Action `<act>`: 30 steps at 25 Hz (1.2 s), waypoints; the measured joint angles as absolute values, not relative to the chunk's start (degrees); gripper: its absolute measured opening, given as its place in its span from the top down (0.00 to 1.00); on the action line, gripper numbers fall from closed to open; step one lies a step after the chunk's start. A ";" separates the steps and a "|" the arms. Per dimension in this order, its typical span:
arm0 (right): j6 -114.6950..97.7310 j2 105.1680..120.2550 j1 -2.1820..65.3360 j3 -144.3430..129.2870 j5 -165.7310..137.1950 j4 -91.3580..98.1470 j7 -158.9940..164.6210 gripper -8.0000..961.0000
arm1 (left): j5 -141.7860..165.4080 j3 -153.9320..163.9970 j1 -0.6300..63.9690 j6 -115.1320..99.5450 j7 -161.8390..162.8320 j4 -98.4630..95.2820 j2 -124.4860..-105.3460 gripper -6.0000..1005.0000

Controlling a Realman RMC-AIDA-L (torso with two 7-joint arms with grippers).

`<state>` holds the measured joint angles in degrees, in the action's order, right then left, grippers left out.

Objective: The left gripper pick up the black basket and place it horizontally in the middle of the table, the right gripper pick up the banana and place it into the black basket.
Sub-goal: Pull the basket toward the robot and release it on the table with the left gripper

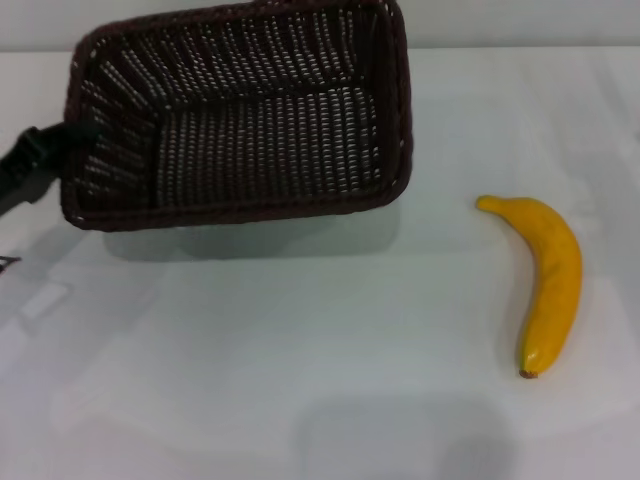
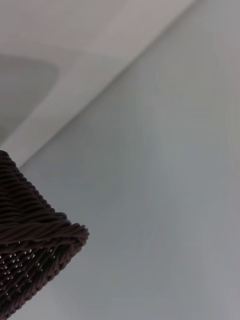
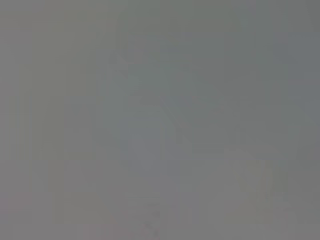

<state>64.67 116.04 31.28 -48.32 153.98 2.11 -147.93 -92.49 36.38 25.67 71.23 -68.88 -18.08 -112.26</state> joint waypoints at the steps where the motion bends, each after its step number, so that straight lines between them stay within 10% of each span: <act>1: 64.55 116.03 31.28 -48.34 153.98 2.12 -147.93 0.12 | -92.61 36.38 25.63 70.68 -68.74 -17.96 -112.78 0.82; 7: 64.38 115.96 31.29 -48.34 153.98 2.12 -147.99 0.12 | -93.16 36.39 25.67 67.50 -68.60 -17.46 -115.57 0.82; 23: 63.80 115.80 31.29 -48.34 153.98 2.81 -148.01 0.12 | -90.25 37.00 27.20 65.94 -68.51 -18.16 -115.94 0.82; 30: 63.80 115.91 31.40 -48.34 153.98 2.90 -148.01 0.12 | -89.75 37.00 26.96 65.61 -67.20 -18.18 -115.70 0.65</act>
